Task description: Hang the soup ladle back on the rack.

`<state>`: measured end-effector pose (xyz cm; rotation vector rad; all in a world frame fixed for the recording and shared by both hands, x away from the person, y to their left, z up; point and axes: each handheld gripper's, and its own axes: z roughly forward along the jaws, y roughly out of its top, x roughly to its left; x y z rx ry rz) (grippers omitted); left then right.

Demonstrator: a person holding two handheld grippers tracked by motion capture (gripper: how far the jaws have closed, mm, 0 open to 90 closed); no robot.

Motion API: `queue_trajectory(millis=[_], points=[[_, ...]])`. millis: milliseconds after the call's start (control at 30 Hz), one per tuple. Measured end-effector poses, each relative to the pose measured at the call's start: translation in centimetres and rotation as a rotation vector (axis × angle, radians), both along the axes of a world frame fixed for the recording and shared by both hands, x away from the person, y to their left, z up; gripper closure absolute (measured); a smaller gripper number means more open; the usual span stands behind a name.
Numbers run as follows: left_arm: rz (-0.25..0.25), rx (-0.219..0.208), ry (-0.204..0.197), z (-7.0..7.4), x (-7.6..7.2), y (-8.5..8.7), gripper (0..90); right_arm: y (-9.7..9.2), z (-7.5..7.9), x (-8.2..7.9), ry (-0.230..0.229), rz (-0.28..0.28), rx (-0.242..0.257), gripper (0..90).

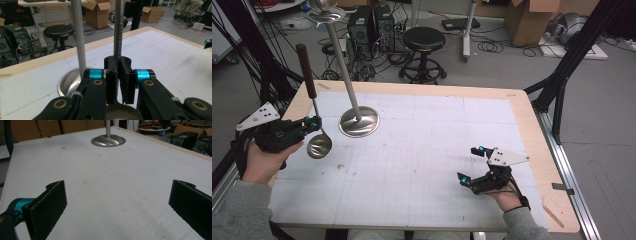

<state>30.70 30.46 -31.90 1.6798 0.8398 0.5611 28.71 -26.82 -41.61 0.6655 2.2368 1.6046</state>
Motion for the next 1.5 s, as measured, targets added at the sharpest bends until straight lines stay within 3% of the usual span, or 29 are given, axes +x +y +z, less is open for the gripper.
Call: queue_trajectory(millis=[367,800,1500], points=[[0.016,-0.022,0.004,1.4,1.4,-0.9,84.2,0.0,0.0,0.0,0.001,-0.001,-0.001,0.5],[-0.006,-0.011,0.010,2.5,2.6,-0.8,84.3,0.1,0.0,0.0,0.010,0.002,-0.003,0.5],[0.012,0.049,0.018,3.4,3.4,-1.5,84.3,0.2,-0.1,0.0,0.007,0.011,-0.009,0.5]])
